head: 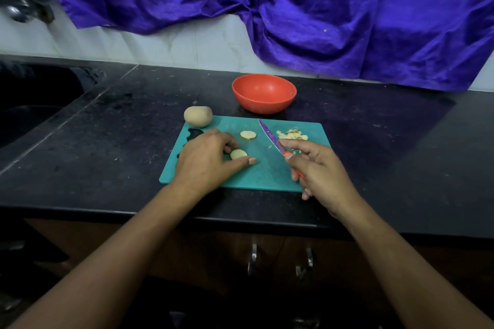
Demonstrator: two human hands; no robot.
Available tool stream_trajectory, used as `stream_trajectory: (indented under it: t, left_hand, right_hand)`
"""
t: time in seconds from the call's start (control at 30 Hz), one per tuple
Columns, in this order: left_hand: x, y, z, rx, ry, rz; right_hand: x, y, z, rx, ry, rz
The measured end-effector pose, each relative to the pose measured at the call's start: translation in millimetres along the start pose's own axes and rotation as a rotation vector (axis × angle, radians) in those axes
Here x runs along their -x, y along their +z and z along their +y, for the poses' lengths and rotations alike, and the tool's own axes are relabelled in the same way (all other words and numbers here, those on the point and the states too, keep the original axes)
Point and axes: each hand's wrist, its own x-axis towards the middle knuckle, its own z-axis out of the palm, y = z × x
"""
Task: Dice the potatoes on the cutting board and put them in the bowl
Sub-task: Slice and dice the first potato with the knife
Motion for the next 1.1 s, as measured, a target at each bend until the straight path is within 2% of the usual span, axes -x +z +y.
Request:
stream_trajectory:
  t: [0.17,0.3,0.37,0.63,0.9,1.1]
  left_hand:
    - [4.9,-5.0,-11.3,0.112,0.026,-0.04]
    - [5.2,-3.9,-8.3,0.124,0.016,-0.018]
    - [5.0,-2.7,-7.5,0.117,0.006,-0.007]
    - [4.7,-0.8,-10.5,0.165,-0.015,-0.003]
    - [4.0,-0.4,-11.2,0.184,-0.03,-0.002]
    - [3.8,-1.0,-9.9,0.19,-0.024,-0.004]
  right_hand:
    - [3.3,5.5,-2.5,0.172,-0.039,0.028]
    - [14.7,17.0,-9.5,0.617,-0.164,0.038]
    - [21.4,24.3,-15.0,0.751,-0.207,0.05]
    - [23.1,47.4,-32.8,0.87,-0.269,0.045]
    - [18.8,55.4,-41.0,0.959,-0.252,-0.005]
    - [24.9,48.8,-33.4,1.087,-0.321,-0.068]
